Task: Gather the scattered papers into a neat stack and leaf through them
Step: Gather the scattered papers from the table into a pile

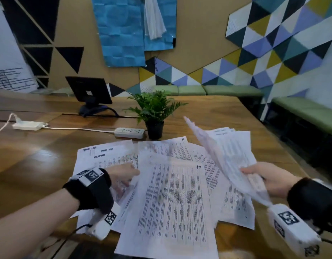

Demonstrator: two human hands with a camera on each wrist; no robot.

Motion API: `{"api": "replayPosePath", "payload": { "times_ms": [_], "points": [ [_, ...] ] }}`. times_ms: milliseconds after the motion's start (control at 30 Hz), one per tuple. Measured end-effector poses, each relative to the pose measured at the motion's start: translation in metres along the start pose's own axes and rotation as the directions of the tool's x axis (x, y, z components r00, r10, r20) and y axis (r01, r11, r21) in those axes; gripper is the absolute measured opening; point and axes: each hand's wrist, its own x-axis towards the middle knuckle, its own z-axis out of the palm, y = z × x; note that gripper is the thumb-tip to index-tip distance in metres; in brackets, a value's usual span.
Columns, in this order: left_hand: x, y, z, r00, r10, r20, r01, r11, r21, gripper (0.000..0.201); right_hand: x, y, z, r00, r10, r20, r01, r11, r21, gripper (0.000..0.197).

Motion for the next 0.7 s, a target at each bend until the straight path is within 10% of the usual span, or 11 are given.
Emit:
{"api": "replayPosePath", "payload": {
  "times_ms": [233, 300, 433, 700],
  "points": [
    [-0.010, 0.011, 0.014, 0.988, -0.022, 0.150, 0.067, 0.951, -0.303, 0.025, -0.012, 0.042, 0.067, 0.992, 0.118, 0.045, -0.107, 0.974, -0.199, 0.008],
    [-0.005, 0.014, 0.018, 0.987, -0.006, 0.159, 0.059, 0.941, -0.334, 0.025, -0.006, 0.044, 0.072, 0.995, 0.092, 0.028, -0.083, 0.970, -0.227, 0.033],
    [0.001, 0.019, 0.033, 0.996, 0.022, 0.089, -0.001, 0.974, -0.227, 0.081, 0.017, 0.054, 0.075, 0.996, 0.085, 0.034, -0.065, 0.919, -0.389, 0.086],
    [-0.003, 0.022, 0.039, 0.920, 0.306, -0.243, -0.387, 0.804, -0.451, 0.051, 0.059, 0.029, 0.057, 0.998, -0.067, -0.014, 0.059, 0.945, -0.322, 0.074]
  ]
}}
